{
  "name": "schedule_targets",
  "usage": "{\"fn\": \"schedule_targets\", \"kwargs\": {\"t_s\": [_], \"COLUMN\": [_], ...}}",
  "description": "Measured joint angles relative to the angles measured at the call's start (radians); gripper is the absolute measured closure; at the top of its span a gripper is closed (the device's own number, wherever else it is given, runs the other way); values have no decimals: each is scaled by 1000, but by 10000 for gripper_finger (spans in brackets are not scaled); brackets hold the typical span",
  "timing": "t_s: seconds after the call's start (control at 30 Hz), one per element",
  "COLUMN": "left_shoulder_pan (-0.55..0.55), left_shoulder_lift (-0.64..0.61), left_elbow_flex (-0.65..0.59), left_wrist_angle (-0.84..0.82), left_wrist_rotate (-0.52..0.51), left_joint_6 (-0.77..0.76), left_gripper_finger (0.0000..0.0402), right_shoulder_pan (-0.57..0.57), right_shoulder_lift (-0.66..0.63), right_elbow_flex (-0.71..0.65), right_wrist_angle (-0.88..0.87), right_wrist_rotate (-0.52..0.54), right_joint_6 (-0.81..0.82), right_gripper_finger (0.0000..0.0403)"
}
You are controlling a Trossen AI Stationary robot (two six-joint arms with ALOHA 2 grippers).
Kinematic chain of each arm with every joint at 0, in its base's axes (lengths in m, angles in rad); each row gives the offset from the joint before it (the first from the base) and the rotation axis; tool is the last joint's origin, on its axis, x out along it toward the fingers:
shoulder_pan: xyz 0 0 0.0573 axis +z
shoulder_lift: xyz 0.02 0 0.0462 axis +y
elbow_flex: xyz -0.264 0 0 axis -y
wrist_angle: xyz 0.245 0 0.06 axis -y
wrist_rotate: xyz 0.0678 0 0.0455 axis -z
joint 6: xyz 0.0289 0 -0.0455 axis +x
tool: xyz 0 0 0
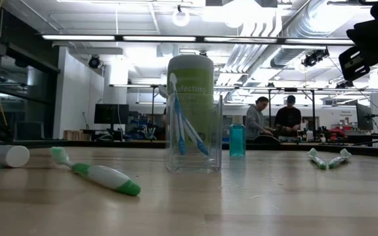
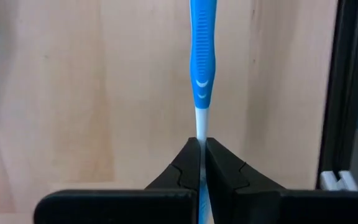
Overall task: Pick & Place toothbrushing station
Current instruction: Put the blue toothbrush into the transparent organizer
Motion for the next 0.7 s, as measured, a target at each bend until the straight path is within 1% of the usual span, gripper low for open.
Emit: {"fn": "schedule_targets", "kwargs": {"t_s": [0.27, 0.47, 0.7], "left_shoulder_pan": [57, 110, 191], "left_shoulder_lift": [-58, -119, -195], "left_elbow_flex": [0, 0, 1], "left_wrist_angle": [-88, -205, -340], "left_wrist_rotate": [-5, -40, -111], "left_joint_6": [106, 205, 333], "left_gripper_finger": [399, 399, 399], "right_shoulder_pan": [0, 0, 0], "right_shoulder_lift": [0, 0, 0], "right_elbow_flex": [0, 0, 0], "right_wrist_angle": [0, 0, 0], "right_wrist_rotate": [0, 0, 0], "right_joint_6": [0, 0, 0], "right_gripper_finger": [366, 366, 366]}}
